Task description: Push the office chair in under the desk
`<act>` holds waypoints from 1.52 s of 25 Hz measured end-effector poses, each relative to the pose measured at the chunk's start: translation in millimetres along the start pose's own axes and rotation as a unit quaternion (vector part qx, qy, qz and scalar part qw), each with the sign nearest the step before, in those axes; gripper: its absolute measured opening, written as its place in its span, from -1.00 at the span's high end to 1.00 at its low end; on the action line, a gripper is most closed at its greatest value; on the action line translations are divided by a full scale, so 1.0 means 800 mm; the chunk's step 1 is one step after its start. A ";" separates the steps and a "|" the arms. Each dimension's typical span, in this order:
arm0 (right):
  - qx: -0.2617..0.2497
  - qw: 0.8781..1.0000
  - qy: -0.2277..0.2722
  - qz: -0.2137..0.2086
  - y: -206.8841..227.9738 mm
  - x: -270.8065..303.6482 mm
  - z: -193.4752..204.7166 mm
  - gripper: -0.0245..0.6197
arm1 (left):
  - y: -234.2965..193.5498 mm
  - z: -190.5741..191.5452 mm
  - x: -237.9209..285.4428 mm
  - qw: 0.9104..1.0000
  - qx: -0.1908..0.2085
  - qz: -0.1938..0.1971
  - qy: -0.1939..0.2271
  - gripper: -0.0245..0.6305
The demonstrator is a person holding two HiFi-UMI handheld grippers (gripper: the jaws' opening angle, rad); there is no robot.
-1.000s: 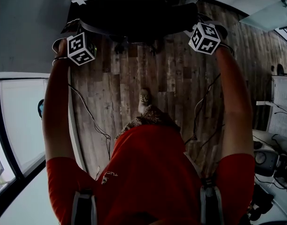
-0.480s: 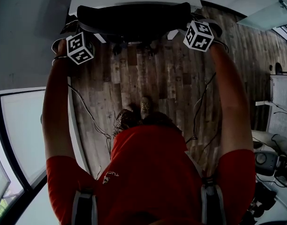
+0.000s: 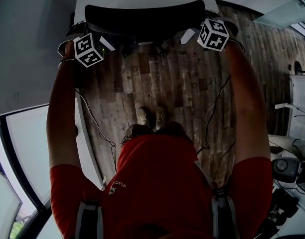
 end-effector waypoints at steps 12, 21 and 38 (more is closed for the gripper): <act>-0.011 1.000 0.002 -0.004 0.030 0.010 0.015 0.50 | -0.012 -0.011 0.014 1.000 0.001 -0.009 0.006 0.53; 0.001 1.000 -0.023 0.015 0.027 0.005 0.020 0.27 | -0.002 -0.013 0.001 1.000 -0.027 -0.010 0.007 0.34; 0.183 0.958 0.146 0.165 -0.041 -0.138 0.005 0.20 | 0.020 0.002 -0.154 0.956 -0.227 -0.126 0.138 0.20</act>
Point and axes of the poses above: the fingertips, and each gripper's own axes: x forward along the fingers, y to its right, z out of its underside, the point moved 7 cm from there along -x, backward along the fingers, and after that the axes turned 2 degrees about -z, right-handed, at the moved point
